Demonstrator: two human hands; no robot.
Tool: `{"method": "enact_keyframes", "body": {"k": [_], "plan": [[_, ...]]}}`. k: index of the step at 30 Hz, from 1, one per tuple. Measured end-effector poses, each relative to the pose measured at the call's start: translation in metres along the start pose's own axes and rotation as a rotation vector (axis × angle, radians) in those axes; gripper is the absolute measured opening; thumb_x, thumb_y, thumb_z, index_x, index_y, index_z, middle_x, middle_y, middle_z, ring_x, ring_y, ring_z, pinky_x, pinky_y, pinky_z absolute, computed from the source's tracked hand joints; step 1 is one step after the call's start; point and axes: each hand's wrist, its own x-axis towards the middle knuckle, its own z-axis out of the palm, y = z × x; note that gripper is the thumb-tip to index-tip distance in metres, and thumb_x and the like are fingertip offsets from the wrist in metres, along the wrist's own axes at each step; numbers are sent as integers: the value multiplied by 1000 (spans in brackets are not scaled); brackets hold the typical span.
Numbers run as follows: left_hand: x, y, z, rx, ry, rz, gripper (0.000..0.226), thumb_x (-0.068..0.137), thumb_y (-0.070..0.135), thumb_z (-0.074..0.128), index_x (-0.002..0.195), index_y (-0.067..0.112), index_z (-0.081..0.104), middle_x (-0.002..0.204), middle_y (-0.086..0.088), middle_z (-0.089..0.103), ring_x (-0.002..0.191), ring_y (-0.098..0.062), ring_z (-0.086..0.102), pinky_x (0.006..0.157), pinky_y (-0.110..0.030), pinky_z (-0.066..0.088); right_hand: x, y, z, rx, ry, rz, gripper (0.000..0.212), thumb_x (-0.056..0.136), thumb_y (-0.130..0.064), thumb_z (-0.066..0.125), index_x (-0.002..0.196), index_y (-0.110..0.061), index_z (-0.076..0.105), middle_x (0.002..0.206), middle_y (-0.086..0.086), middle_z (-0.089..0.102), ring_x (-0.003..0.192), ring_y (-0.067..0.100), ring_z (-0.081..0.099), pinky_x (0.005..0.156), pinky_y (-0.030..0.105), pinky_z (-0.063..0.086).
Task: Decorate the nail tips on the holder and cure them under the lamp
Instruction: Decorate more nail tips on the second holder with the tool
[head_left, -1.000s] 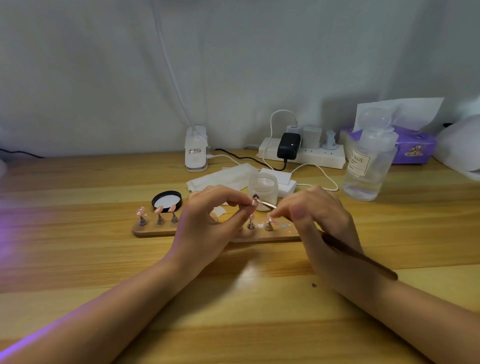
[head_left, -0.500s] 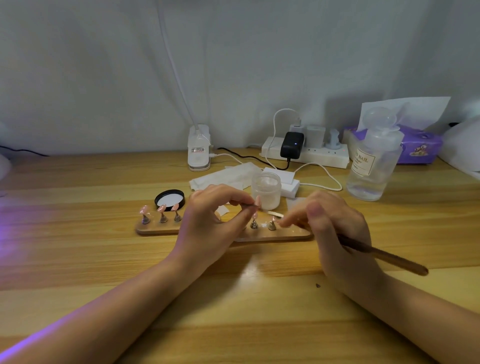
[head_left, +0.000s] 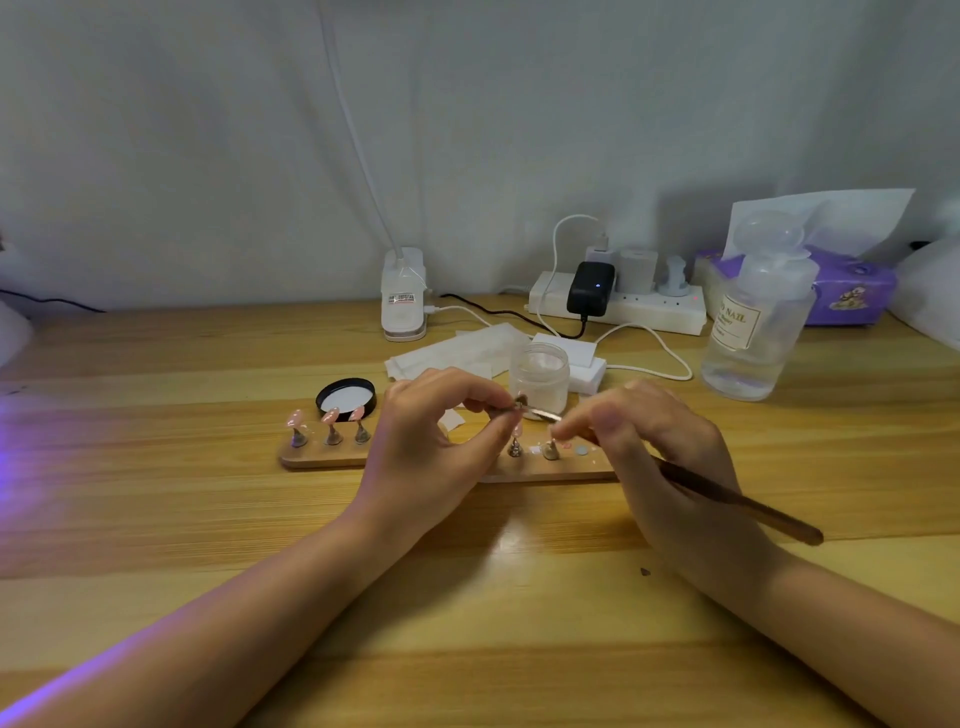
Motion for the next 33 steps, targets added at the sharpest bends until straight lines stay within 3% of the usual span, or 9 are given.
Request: {"method": "enact_keyframes", "body": {"k": [3, 5, 8, 12, 17, 23, 27, 33], "plan": [[0, -1, 0, 11, 1, 1, 14, 73, 16, 71, 82, 24, 65, 77, 18, 62, 76, -1, 58, 73, -22, 44, -3, 0, -1, 41, 34, -9, 46, 96, -39, 30, 70, -22, 63, 70, -17, 59, 72, 1, 55, 73, 37, 42], [0, -1, 0, 13, 0, 8, 15, 74, 13, 72, 82, 23, 65, 77, 18, 62, 76, -1, 58, 73, -18, 43, -1, -1, 0, 30, 55, -9, 43, 96, -41, 28, 76, -24, 62, 74, -17, 59, 75, 3, 56, 70, 39, 45], [0, -1, 0, 12, 4, 19, 15, 73, 13, 71, 83, 23, 65, 77, 18, 62, 76, 0, 58, 71, -14, 42, 2, -2, 1, -14, 10, 26, 34, 94, -42, 32, 83, -28, 61, 80, -20, 58, 81, 1, 56, 73, 33, 45], [0, -2, 0, 7, 2, 14, 15, 74, 14, 72, 84, 22, 65, 78, 19, 62, 77, -1, 58, 72, -13, 43, -3, -3, -1, 36, 23, -9, 49, 96, -40, 28, 69, -19, 64, 71, -21, 57, 72, -4, 54, 73, 31, 40], [0, -1, 0, -13, 1, 13, 11, 75, 20, 71, 84, 23, 65, 78, 19, 62, 77, 0, 58, 71, -16, 45, 1, -4, -1, 4, 12, 69, 28, 91, -33, 37, 82, -25, 62, 80, -21, 58, 81, -2, 55, 74, 26, 43], [0, 0, 0, -24, 10, -14, 14, 74, 16, 72, 82, 24, 65, 76, 19, 62, 76, -2, 59, 70, -14, 45, -3, -6, -2, 68, 21, 45, 37, 92, -28, 32, 71, -24, 62, 70, -15, 61, 74, -1, 57, 74, 29, 42], [0, 1, 0, -45, 1, -8, 11, 73, 20, 68, 83, 23, 65, 77, 18, 62, 76, -3, 59, 69, -14, 46, 0, -5, -2, 64, -1, 137, 33, 91, -38, 33, 83, -26, 63, 82, -18, 62, 86, 0, 58, 78, 26, 44], [1, 0, 0, -42, 4, -29, 14, 73, 13, 72, 83, 21, 66, 76, 16, 63, 75, -4, 59, 69, -13, 45, -3, -7, -2, 92, 19, 74, 43, 94, -40, 29, 73, -25, 63, 71, -10, 64, 76, 1, 58, 76, 31, 42]]}}
